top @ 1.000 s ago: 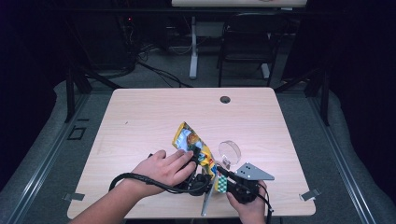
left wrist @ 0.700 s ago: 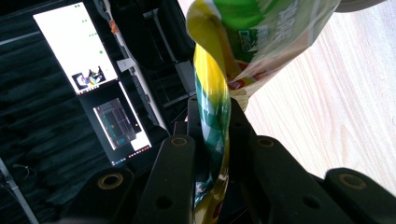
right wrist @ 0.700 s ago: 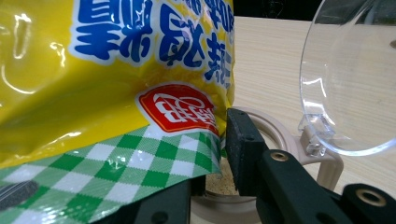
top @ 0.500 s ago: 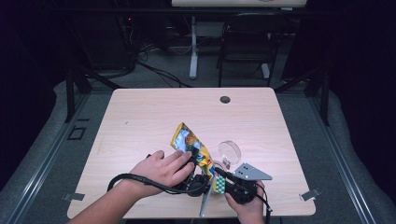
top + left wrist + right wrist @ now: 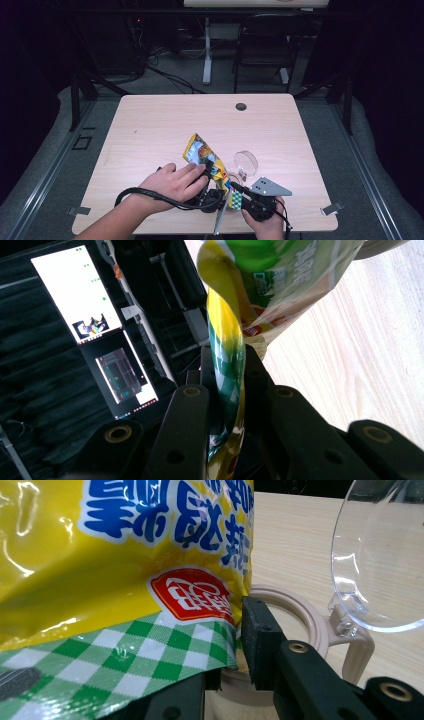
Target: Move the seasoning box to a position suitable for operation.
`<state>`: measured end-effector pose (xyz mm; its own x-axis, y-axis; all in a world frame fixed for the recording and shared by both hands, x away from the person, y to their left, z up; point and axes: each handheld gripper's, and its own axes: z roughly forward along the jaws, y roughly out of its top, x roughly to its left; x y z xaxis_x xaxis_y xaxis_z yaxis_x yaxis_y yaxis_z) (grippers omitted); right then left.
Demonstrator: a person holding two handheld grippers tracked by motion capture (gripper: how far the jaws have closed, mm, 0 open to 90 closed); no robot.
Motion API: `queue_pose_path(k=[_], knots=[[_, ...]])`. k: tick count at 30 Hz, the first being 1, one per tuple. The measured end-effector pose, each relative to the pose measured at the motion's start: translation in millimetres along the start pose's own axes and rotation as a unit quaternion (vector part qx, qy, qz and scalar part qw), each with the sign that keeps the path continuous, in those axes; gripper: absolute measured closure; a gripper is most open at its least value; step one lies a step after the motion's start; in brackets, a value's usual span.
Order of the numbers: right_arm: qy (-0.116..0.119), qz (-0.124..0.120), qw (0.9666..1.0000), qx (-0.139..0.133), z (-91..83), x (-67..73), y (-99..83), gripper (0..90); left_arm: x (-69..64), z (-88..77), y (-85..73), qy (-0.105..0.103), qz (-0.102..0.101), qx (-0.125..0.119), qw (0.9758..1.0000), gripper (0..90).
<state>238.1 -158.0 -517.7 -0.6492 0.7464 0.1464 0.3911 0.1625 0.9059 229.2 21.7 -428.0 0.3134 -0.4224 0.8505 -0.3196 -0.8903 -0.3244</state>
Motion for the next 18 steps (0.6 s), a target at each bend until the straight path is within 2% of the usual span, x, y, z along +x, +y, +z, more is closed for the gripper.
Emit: queue_pose_path(k=[5, 7, 13, 18], knots=[[0.000, 0.002, 1.0000, -0.002, -1.0, 0.5, -0.1, 79.1, 0.5, -0.7, -0.4, -0.002, -0.005, -0.002, 1.0000, 84.9], [-0.002, -0.001, 1.0000, -0.001, -2.0, 0.4, 0.1, 79.1, -0.3, -0.8, -1.2, -0.006, -0.013, -0.005, 0.9999, 84.9], [-0.002, -0.001, 1.0000, -0.001, -2.7, 0.2, 0.7, 79.1, -0.2, -1.4, -1.9, 0.002, -0.012, -0.005, 0.9999, 84.9], [-0.005, 0.000, 1.0000, -0.005, -3.0, 1.1, 0.9, 78.9, -0.4, -2.4, -4.6, -0.009, -0.019, -0.004, 0.9998, 84.9]])
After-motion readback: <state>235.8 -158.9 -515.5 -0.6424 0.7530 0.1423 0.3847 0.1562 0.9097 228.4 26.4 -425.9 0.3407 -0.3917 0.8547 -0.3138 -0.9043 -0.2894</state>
